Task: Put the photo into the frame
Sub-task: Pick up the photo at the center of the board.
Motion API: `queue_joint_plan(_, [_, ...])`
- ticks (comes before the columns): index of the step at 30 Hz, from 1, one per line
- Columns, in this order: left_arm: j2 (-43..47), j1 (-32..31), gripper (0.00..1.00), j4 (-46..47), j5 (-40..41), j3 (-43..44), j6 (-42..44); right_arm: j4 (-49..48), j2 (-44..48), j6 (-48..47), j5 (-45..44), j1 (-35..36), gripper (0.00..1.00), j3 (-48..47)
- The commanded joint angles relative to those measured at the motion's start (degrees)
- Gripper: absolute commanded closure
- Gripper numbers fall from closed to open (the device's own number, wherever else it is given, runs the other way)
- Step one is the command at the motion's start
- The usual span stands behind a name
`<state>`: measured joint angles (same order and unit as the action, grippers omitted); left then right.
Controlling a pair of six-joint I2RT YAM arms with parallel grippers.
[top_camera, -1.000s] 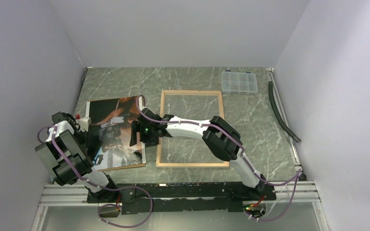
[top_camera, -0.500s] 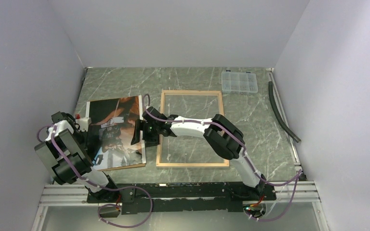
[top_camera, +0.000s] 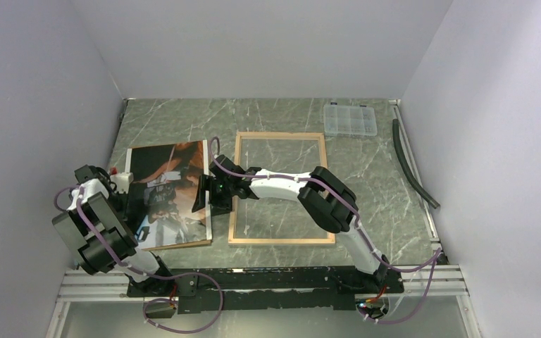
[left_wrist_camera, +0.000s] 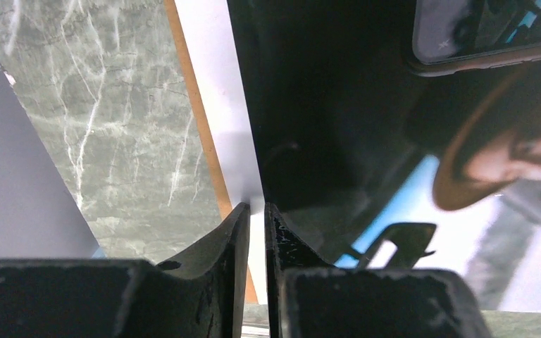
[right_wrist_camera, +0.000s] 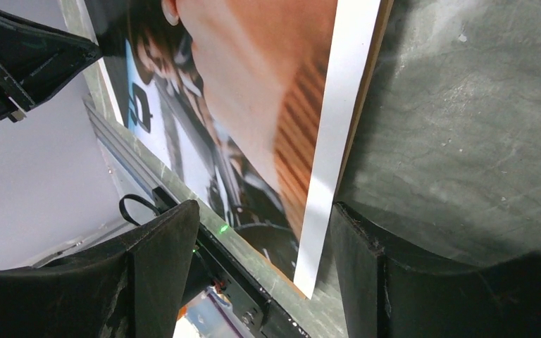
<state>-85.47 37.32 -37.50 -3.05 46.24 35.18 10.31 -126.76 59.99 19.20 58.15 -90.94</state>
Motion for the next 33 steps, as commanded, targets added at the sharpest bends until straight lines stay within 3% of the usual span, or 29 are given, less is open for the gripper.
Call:
queue_joint_plan(1, [-2.1, 0.0, 0.82, 0.0, -3.4, -4.7, 1.0, -9.1, 4.7, 2.7, 4.4, 1.0, 0.3, -2.7])
queue_joint_plan(15, [1.6, 0.0, 0.85, -2.7, -2.3, -5.2, 0.8, -11.9, 5.2, 5.6, 7.4, 1.1, 0.33, -3.8])
queue_joint_plan(33, [1.7, 0.0, 0.89, -1.2, -2.5, -7.1, 1.9, -14.2, 8.0, 5.6, 6.5, 1.3, 0.37, 2.8])
